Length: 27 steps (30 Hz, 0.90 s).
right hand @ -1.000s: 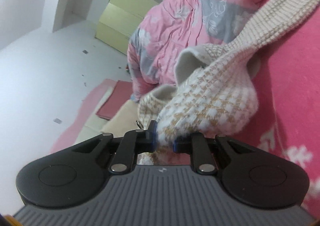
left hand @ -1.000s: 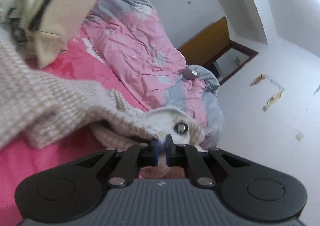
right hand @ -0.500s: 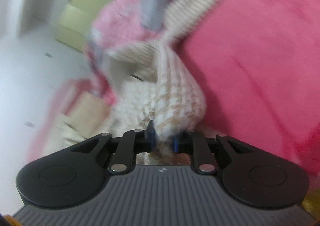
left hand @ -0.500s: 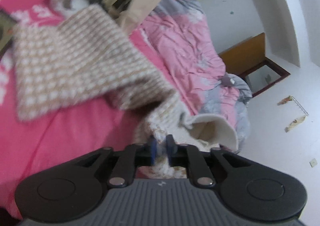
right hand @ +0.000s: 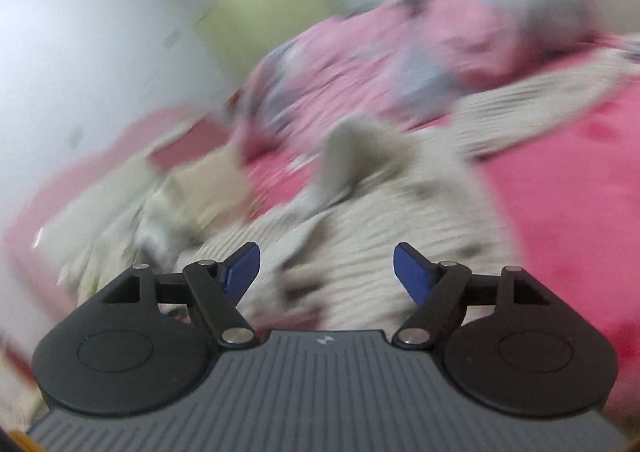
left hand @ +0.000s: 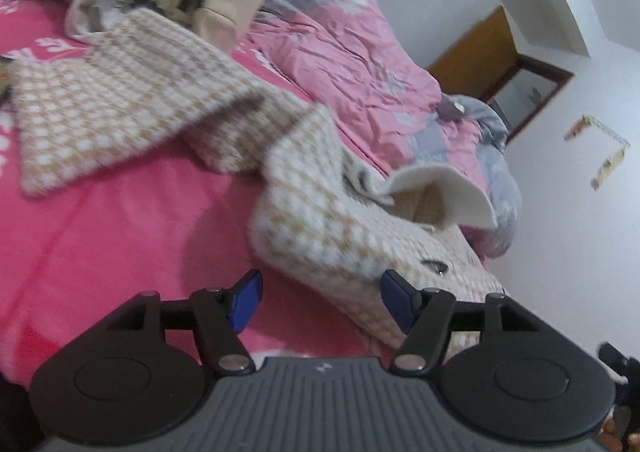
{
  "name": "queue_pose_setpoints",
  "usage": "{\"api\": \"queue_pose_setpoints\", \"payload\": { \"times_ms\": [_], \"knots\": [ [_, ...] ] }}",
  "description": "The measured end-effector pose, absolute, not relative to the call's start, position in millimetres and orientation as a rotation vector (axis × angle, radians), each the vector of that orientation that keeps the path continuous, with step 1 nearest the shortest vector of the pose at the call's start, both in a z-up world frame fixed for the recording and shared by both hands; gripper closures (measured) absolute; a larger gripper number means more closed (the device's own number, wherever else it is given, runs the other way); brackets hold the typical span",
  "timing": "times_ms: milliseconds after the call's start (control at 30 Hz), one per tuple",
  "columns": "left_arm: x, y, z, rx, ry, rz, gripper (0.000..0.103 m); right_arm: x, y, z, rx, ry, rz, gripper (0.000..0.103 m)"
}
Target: Fold clothes
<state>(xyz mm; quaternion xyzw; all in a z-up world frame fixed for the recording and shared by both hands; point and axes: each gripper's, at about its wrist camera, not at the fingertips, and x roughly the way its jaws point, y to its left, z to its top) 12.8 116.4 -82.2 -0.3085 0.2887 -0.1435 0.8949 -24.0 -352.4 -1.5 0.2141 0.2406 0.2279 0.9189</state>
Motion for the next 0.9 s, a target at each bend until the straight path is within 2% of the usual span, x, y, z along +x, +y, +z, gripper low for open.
{"api": "queue_pose_setpoints", "payload": {
  "times_ms": [200, 300, 367, 400, 533, 600, 633, 667, 900],
  "knots": [
    [12.5, 94.9, -80.8, -0.541, 0.553, -0.352, 0.037, 13.3, -276.6, -25.2, 0.284, 0.598, 0.565, 0.032],
    [12.9, 91.8, -83.1, -0.51, 0.549, -0.364, 0.038, 26.1, -253.2, -37.2, 0.248, 0.633, 0.583, 0.044],
    [12.6, 90.4, -85.3, -0.492, 0.548, -0.371, 0.038, 34.6, -237.6, -45.3, 0.224, 0.657, 0.596, 0.056],
    [12.1, 90.8, -87.2, -0.486, 0.549, -0.374, 0.038, 38.9, -229.8, -49.3, 0.212, 0.668, 0.602, 0.059],
    [15.5, 92.7, -93.7, -0.478, 0.549, -0.374, 0.038, 43.3, -218.1, -59.8, 0.195, 0.686, 0.619, 0.062],
    [19.5, 93.8, -95.3, -0.49, 0.551, -0.373, 0.042, 45.9, -220.0, -63.4, 0.231, 0.699, 0.632, 0.074],
    [21.5, 94.6, -93.8, -0.498, 0.542, -0.375, 0.044, 48.6, -218.1, -63.1, 0.249, 0.707, 0.648, 0.086],
    [23.5, 95.6, -91.0, -0.506, 0.529, -0.376, 0.044, 51.3, -216.2, -62.8, 0.266, 0.714, 0.665, 0.089],
    [22.3, 122.5, -55.2, -0.615, 0.386, -0.424, 0.041, 69.9, -198.9, 3.9, 0.369, 0.536, 0.93, 0.096]
  ]
}}
